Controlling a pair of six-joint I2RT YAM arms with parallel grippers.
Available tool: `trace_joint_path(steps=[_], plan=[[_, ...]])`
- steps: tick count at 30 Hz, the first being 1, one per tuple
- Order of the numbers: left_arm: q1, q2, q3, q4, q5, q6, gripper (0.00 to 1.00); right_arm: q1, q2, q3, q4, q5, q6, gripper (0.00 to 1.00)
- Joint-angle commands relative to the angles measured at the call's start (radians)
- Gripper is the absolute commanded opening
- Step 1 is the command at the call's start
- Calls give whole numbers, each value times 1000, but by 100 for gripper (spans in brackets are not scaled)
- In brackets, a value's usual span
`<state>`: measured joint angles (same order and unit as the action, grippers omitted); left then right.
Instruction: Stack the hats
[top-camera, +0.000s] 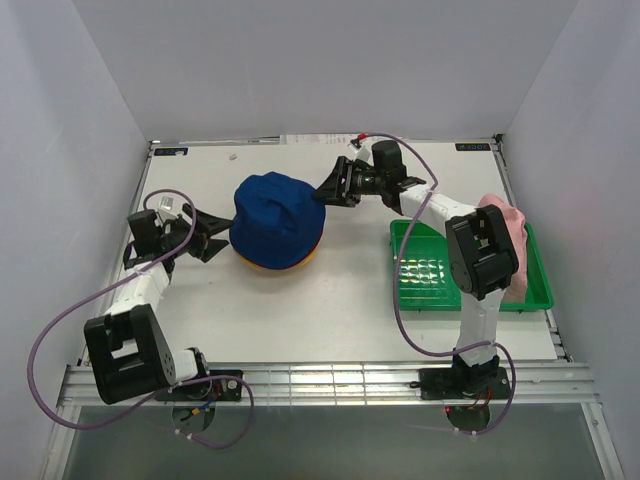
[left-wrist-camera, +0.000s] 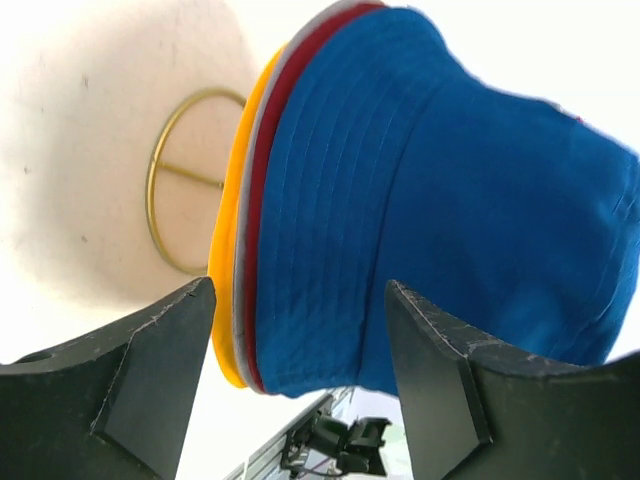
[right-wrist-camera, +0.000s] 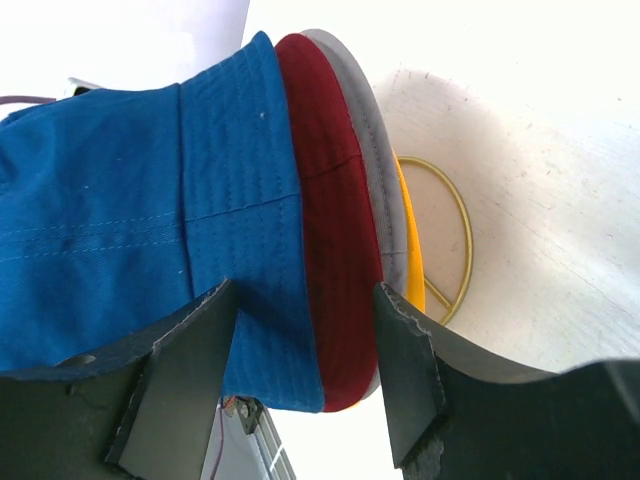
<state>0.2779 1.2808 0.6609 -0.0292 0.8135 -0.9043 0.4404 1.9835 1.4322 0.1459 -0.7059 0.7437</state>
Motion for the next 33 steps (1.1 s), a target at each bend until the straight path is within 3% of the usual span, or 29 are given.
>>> trace_joint_path(steps=[1, 9, 13, 22, 27, 33], plan=[[1, -58, -33, 6, 42, -19, 78, 17, 8, 34, 58, -26, 19, 62], [3, -89, -83, 52, 64, -54, 75, 35, 12, 16, 89, -20, 39, 59], [1, -80, -89, 78, 62, -70, 68, 34, 3, -12, 106, -12, 46, 46], [3, -9, -37, 110, 46, -85, 32, 34, -44, -105, 130, 9, 49, 17], [1, 48, 2, 120, 26, -85, 13, 34, -107, -203, 161, 46, 52, 12], [3, 98, 19, 127, 9, -73, 0, 34, -156, -286, 162, 74, 42, 9]])
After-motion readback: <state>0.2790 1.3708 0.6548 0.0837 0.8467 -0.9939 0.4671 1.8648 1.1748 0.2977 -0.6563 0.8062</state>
